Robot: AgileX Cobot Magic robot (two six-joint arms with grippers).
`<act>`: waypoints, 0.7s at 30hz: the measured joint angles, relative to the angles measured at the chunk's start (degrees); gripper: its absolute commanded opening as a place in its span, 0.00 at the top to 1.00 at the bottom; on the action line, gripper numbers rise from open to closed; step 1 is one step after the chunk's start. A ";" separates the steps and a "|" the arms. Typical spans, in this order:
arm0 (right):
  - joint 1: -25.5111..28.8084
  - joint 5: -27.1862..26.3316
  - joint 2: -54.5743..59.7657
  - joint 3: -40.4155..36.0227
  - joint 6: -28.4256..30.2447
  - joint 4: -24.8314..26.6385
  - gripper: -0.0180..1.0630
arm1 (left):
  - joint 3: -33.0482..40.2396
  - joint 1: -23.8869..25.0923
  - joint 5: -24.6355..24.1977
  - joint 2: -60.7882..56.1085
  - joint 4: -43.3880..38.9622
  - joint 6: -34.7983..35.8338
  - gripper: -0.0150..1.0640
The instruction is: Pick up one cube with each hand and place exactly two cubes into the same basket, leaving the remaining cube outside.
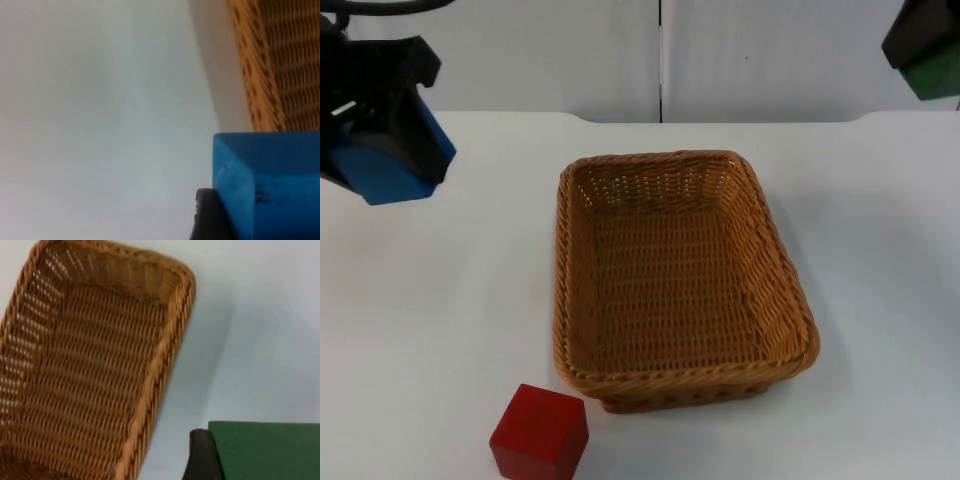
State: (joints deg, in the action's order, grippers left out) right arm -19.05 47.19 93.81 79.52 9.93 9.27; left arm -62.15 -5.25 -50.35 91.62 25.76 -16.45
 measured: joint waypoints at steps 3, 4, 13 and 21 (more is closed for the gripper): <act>-1.85 1.68 3.00 5.30 0.11 -0.21 0.98 | 0.00 -3.91 0.50 0.00 0.00 0.00 0.99; -2.54 2.40 4.17 7.57 0.11 -0.21 0.98 | 0.00 -5.12 1.01 0.00 0.00 0.00 0.99; -8.29 7.24 16.68 23.75 0.20 -0.21 0.98 | 0.00 -14.09 5.35 0.00 0.00 0.00 0.99; -9.44 9.51 28.81 34.50 0.20 -0.21 0.98 | 0.00 -21.32 9.77 0.00 -0.70 0.00 0.99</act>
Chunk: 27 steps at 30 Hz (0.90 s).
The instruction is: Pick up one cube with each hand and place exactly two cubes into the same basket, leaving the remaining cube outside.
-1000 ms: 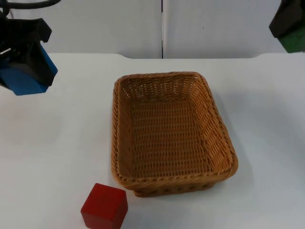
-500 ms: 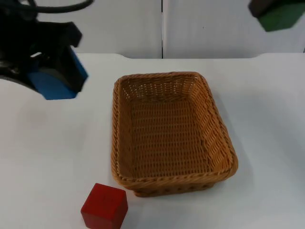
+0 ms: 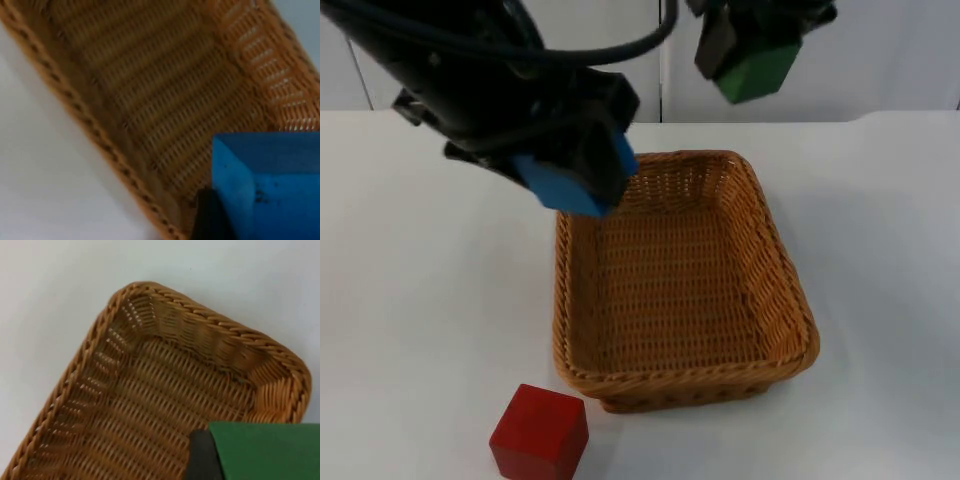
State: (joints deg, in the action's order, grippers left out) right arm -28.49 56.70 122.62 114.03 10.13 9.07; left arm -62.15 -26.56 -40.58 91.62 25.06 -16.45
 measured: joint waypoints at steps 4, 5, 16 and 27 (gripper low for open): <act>0.00 0.48 4.15 2.79 0.00 0.00 0.98 | 0.00 -1.90 2.24 0.00 -0.94 0.00 0.99; 0.00 0.60 5.17 3.57 0.00 0.12 0.98 | -0.04 -2.35 2.82 0.49 -0.94 0.00 0.99; 0.00 -1.20 11.29 5.90 -0.09 3.03 0.98 | -0.15 -5.92 8.00 10.50 -1.31 -2.70 0.99; -1.59 -2.31 15.07 5.90 0.39 4.18 0.98 | -0.15 -7.43 12.61 17.67 3.23 -8.73 0.99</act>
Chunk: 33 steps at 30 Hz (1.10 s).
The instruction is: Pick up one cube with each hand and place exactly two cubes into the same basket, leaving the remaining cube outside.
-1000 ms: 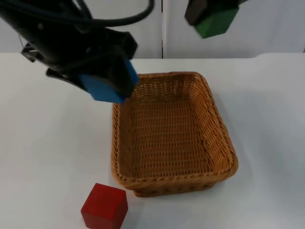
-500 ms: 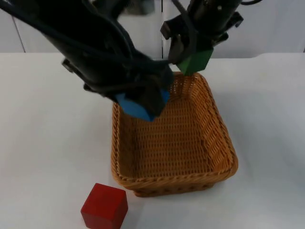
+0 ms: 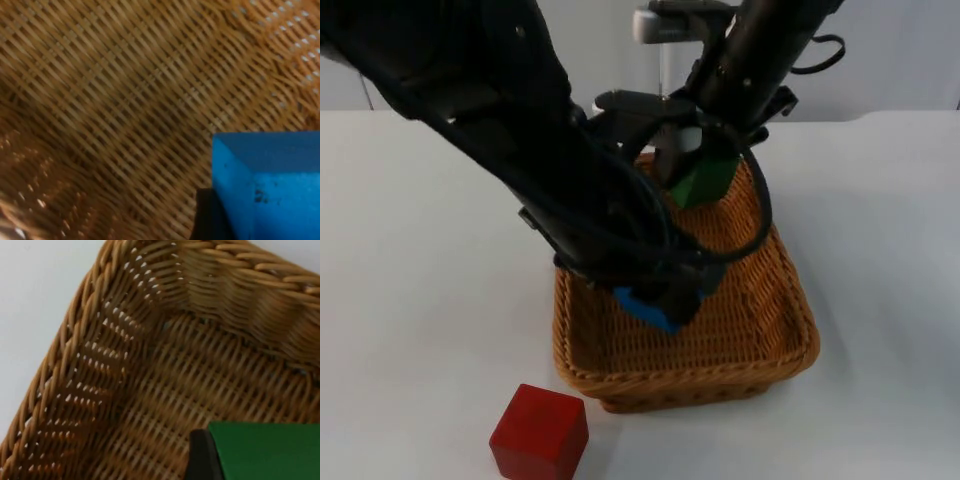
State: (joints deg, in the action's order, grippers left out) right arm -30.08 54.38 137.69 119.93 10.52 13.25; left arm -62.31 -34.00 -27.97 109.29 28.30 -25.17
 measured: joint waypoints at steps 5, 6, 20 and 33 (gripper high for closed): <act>-0.09 -0.65 0.80 0.00 0.13 0.24 0.98 | 0.00 0.00 1.54 1.44 0.13 -0.53 0.99; -0.09 -0.90 1.19 0.00 0.13 0.24 0.98 | 0.00 0.00 2.07 2.09 0.13 -0.81 0.99; -0.09 -2.09 2.55 0.00 0.13 0.24 0.98 | 0.00 0.00 3.66 5.56 0.13 -1.58 0.70; -0.09 -2.20 2.81 0.00 0.13 0.24 0.85 | 0.00 0.00 4.31 5.56 0.23 -1.58 0.36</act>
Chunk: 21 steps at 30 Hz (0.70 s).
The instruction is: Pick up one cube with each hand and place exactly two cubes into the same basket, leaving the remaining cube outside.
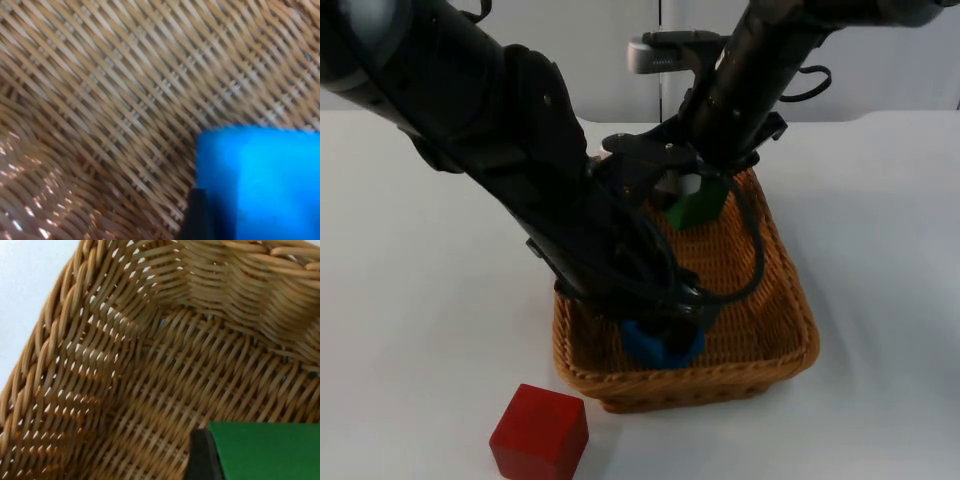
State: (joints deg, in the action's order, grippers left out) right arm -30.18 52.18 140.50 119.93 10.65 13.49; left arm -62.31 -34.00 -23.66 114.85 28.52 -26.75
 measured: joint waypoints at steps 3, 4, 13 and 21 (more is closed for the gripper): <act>0.00 0.00 0.00 0.00 0.00 0.00 0.72 | 0.00 0.00 0.00 0.00 0.00 0.00 0.34; 0.00 0.00 0.00 0.00 0.00 0.00 0.66 | 0.00 0.00 0.00 0.00 0.00 0.00 0.34; 0.00 0.00 0.00 0.00 0.00 0.09 0.36 | 0.00 0.00 0.22 0.00 0.14 0.00 0.34; 0.00 -0.13 0.00 0.10 0.00 0.21 0.33 | 0.00 0.00 0.22 0.00 0.14 0.00 0.34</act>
State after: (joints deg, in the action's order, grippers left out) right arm -30.18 52.06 140.50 120.02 10.65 13.70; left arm -62.31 -34.00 -23.45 114.85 28.66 -26.75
